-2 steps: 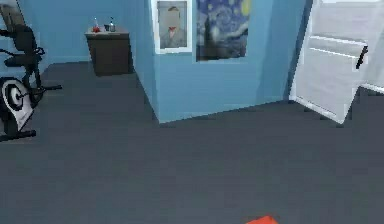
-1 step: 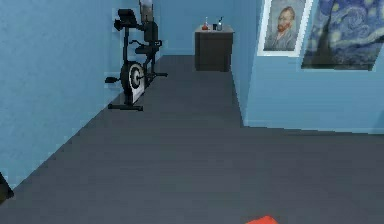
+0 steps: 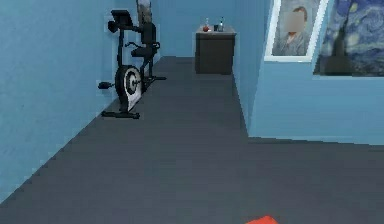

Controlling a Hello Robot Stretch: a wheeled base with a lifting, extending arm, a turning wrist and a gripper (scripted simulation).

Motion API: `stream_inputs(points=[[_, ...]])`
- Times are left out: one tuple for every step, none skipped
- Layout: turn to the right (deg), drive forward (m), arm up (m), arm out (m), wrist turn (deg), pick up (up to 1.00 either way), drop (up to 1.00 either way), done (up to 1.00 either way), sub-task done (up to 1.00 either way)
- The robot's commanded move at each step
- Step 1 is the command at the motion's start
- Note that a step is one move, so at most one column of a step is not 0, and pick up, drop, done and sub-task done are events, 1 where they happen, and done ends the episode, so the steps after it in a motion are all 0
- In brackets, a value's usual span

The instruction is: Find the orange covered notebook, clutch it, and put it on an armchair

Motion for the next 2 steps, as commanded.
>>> stream_inputs(points=[[45.0,0.00,0.00,0.00,0.0,0.00,0.00,0.00,0.00],[33.0,0.00,0.00,0.00,0.0,0.00,0.00,0.00,0.00]])
